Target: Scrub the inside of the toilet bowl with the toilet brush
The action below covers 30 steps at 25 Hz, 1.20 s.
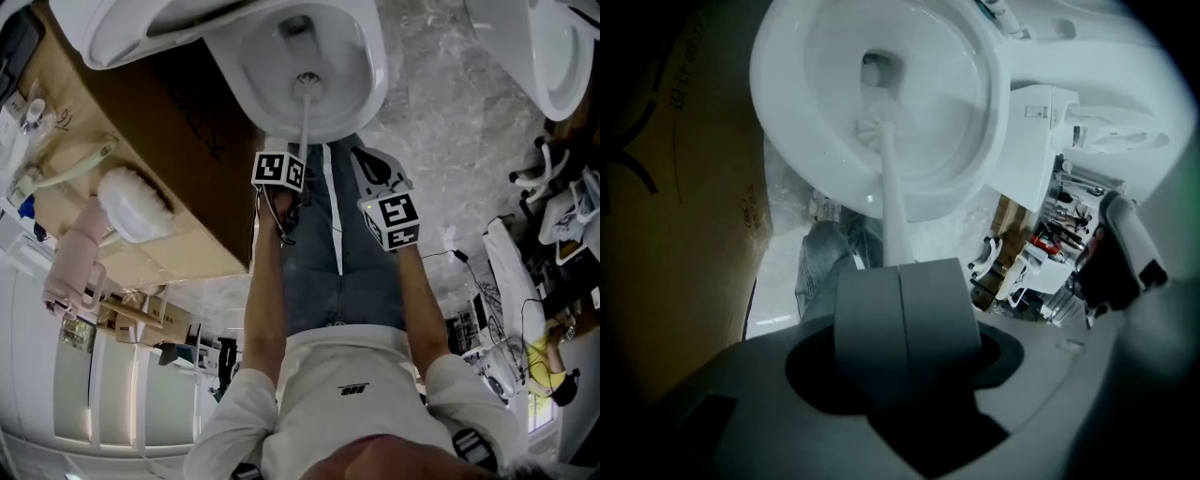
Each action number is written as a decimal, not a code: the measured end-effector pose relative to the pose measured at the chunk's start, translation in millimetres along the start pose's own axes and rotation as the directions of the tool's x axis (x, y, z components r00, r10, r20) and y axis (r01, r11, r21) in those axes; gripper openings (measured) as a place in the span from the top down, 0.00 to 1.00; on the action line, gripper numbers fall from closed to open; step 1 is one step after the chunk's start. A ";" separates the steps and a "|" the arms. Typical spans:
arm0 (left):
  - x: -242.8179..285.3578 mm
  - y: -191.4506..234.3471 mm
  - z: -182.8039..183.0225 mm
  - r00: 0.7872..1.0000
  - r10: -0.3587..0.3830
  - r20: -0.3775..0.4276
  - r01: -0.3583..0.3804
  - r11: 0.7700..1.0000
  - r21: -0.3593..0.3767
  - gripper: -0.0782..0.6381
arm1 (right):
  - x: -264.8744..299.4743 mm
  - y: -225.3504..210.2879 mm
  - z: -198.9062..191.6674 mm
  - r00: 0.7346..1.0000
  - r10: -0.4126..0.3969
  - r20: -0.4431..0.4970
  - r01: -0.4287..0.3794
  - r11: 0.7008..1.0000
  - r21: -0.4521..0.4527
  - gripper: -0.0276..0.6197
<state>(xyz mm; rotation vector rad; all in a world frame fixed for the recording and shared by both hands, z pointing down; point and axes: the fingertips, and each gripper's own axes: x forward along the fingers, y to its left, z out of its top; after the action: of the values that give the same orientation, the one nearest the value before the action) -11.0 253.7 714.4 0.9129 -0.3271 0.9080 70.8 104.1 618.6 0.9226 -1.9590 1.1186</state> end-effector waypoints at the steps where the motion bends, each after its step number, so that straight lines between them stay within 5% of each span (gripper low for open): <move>1: 1.3 -1.3 -1.2 1.000 0.000 -0.006 0.000 1.000 0.005 0.54 | 0.0 0.6 -0.5 1.000 0.001 0.000 -0.001 1.000 0.000 0.96; 20: 13.4 -25.1 12.3 0.996 0.054 -0.075 -0.044 0.991 0.123 0.54 | 1.0 -4.7 7.1 1.000 0.008 -0.007 -0.008 1.000 -0.008 0.96; 30: 8.2 -35.4 36.5 0.996 0.077 -0.045 -0.069 0.985 0.160 0.54 | 3.9 -9.7 10.4 1.000 0.014 -0.017 -0.014 1.000 -0.011 0.96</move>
<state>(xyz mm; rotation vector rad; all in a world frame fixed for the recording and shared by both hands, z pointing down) 26.2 219.0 721.9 1.0271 -0.2478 1.0346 74.7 90.3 621.6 0.8917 -1.9591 1.1187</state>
